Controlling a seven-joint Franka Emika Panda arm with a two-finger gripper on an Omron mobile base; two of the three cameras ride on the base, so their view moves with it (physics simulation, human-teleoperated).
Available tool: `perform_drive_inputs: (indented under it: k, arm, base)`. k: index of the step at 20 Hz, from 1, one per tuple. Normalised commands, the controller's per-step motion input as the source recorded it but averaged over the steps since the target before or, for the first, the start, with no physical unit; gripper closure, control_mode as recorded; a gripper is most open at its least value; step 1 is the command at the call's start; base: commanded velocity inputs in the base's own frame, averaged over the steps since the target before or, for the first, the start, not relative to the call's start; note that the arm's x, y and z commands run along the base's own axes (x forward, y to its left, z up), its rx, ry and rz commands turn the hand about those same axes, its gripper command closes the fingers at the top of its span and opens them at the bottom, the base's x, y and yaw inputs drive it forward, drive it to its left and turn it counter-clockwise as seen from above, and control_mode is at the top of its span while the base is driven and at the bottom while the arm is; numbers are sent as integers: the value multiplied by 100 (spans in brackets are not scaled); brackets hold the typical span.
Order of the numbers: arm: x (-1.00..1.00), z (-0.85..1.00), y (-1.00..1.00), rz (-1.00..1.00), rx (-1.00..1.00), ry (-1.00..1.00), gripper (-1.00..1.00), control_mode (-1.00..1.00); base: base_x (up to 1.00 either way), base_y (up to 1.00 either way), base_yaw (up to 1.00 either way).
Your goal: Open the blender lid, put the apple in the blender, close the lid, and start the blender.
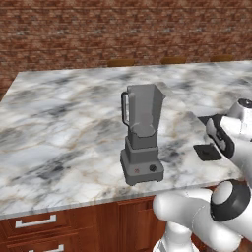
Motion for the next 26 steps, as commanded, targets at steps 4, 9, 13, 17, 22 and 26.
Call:
perform_drive_inputs:
  k: [4, 9, 13, 17, 22, 26]
  arm:
    - [42, -52, -19, 0, 0, 6, -100, -100]
    - [42, -39, 0, 0, 0, 1, -100, -100]
    - [39, -41, -1, 0, 0, 0, -100, -100]
    - [19, -18, -4, 0, 0, 0, -100, -100]
    - [7, -9, -10, 0, 0, 0, -100, -100]
    - [2, -10, -9, 0, 0, 1, -100, -100]
  base:
    - [0, 0, 0]
    - [0, 0, 0]
    - [0, 0, 0]
    - [0, 0, 0]
    - [0, 0, 0]
    - [0, 0, 0]
